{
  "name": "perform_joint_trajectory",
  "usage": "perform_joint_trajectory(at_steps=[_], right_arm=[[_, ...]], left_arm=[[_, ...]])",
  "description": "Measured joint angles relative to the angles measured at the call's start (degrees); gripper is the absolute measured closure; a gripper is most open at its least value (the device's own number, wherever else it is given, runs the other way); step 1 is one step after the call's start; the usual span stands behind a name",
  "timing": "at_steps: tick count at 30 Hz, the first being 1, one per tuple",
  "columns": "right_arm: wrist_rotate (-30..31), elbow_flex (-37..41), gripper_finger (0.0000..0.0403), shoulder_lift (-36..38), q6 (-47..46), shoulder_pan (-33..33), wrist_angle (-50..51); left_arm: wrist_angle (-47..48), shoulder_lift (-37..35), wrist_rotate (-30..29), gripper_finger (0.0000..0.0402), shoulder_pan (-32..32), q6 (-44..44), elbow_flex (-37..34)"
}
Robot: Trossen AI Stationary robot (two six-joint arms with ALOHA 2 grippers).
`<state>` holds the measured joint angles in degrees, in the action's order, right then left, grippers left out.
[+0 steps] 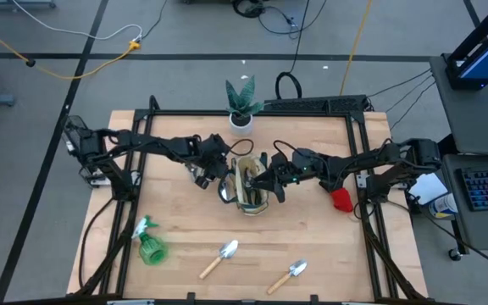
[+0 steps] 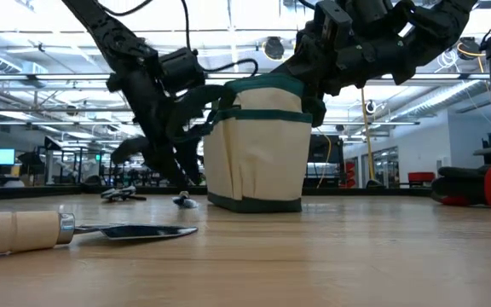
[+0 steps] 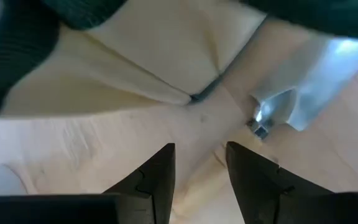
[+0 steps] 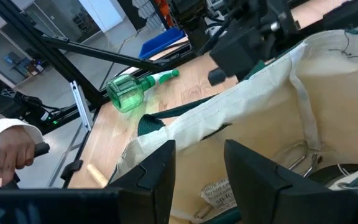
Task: Pick & Place Garden tools in Gardening bag
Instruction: Put the top brown trowel into the gardening bag
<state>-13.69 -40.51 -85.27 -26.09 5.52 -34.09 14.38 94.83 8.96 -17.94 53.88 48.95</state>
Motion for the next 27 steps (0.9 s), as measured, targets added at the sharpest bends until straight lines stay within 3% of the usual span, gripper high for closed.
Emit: perform_joint_trajectory(at_steps=[17, 27], right_arm=[[-0.02, 0.0, 0.0273, 0.0, 0.44, 0.0, 0.01], [-0.07, 0.0, 0.0273, 0.0, 0.44, 0.0, 0.04]], left_arm=[[-2.24, 2.86, 1.26, 0.0252, -0.03, 1.89, 0.02], [-4.01, 2.96, -0.1, 0.0252, 0.98, 17.66, -0.04]])
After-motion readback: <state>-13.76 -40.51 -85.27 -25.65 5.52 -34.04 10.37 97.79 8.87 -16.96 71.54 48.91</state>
